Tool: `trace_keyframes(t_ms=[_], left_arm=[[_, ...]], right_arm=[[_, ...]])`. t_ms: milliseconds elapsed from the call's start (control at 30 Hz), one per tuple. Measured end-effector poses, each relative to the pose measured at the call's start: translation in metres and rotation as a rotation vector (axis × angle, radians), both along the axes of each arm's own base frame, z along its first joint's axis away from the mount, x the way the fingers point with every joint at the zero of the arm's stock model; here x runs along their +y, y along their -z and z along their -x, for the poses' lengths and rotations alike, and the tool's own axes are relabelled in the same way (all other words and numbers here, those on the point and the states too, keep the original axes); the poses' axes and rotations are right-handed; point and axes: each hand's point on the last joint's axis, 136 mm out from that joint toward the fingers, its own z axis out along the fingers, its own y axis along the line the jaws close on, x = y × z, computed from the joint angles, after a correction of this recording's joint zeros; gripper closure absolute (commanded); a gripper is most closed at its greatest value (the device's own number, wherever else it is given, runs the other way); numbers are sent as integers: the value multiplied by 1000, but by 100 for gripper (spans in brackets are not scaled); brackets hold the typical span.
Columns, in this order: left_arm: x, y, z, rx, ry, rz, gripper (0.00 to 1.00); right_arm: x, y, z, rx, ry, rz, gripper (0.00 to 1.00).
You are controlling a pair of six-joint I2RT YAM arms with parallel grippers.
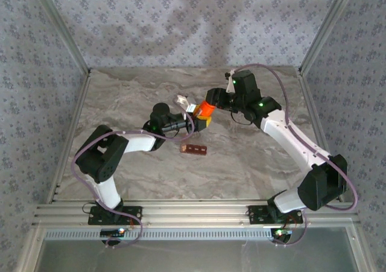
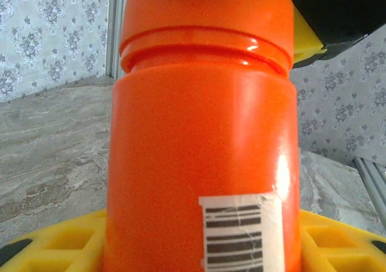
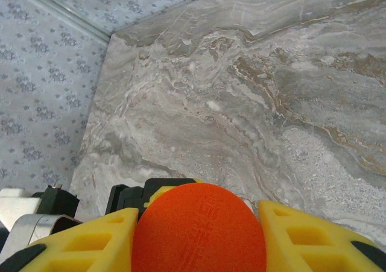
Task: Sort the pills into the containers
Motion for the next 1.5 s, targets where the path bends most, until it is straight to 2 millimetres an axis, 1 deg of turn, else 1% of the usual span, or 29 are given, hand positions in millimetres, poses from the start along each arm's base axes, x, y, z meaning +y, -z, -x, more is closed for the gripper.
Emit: trace_keyframes(t_ms=[200,267,300,333,433,567,667,800,867,967,1067,1167,1300,1367,1500], left_arm=[[0,1,-2,-7,-10,-4,100],[0,1,-2,-8,-10,-4,100],[0,1,-2,-10,-11,-5,100],[0,1,-2,-13,-11,-5,100],[-2,-2,-1,-35,-15,0,100],[-4,-12,1,-82,-13,26,100],[-4,-15,1,-98,-12,38,100],[-3,-18,0,-106,-13,48,100],[-1,-19,2,-105,-2,54,100],[2,-18,3,-91,20,59,100],[5,-19,5,-70,51,66,100],[8,-19,7,-53,79,74,100],[8,-19,13,-31,123,77,100],[7,-19,17,-24,143,77,100],[7,-19,21,-10,168,78,100]], right_arm=[[-1,1,-2,16,39,-14,59],[-2,2,-2,19,40,-12,56],[-2,1,-2,19,41,-13,54],[-3,1,-2,21,41,-12,49],[-5,-1,0,34,34,-14,32],[-8,-2,2,44,10,0,21],[-13,-6,1,19,-11,26,16],[-19,-17,3,-41,-55,52,15],[-22,-29,6,-96,-96,59,15],[-25,-45,12,-184,-175,68,15],[-26,-53,18,-250,-261,83,13],[-25,-55,22,-272,-350,93,12],[-18,-57,22,-275,-449,97,12],[-13,-55,23,-267,-483,98,12],[-4,-42,27,-231,-538,104,14]])
